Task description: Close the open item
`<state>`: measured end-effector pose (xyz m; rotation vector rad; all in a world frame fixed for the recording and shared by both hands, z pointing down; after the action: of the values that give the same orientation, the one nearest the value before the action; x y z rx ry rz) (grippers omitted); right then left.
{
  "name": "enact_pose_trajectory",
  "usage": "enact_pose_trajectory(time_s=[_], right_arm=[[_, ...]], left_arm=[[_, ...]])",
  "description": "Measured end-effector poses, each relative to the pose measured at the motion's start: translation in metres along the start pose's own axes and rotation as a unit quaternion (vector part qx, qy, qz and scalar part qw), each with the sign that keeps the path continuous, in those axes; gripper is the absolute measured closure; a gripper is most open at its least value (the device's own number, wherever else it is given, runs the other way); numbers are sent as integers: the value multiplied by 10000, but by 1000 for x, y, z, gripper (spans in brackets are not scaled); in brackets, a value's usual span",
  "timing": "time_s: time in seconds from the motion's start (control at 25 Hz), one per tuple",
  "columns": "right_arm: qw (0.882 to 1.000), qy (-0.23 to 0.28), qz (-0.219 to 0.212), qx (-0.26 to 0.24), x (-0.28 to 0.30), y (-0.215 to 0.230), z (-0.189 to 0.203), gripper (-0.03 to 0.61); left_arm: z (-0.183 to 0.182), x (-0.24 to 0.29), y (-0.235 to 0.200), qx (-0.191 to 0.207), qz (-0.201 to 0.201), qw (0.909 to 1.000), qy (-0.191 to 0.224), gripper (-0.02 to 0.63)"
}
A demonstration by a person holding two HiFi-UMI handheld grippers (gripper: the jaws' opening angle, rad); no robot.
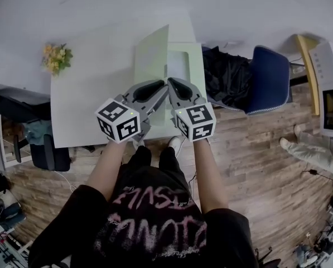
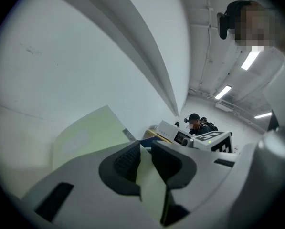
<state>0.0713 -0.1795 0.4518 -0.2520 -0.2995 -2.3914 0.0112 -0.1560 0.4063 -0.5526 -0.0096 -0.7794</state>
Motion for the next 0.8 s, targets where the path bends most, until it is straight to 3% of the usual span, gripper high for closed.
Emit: enact_pose_trajectory(time_s=[0.4, 0.6, 0.8], right_arm=[[9984, -74, 553, 130, -31, 36, 7, 569], [9958, -169, 856, 275, -51, 55, 21, 569], [9926, -347, 1079, 435, -63, 67, 40, 569]], left_arm=[[31, 22, -15, -358, -89, 9983, -445, 546], [46, 32, -29, 207, -449, 9949, -874, 545], [65, 42, -38, 505, -606, 9887, -1274, 541]])
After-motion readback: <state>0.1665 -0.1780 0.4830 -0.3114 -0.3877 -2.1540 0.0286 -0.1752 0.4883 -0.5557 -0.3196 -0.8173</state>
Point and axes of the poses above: the fingertips, and each gripper's own axes: x forward along the fingers, y to its right, z out of its underside, the point moved 4 cm from there along -x, backward along the fingers, and after that the axes turned 4 degrees about -x, right-handed, at the moved point
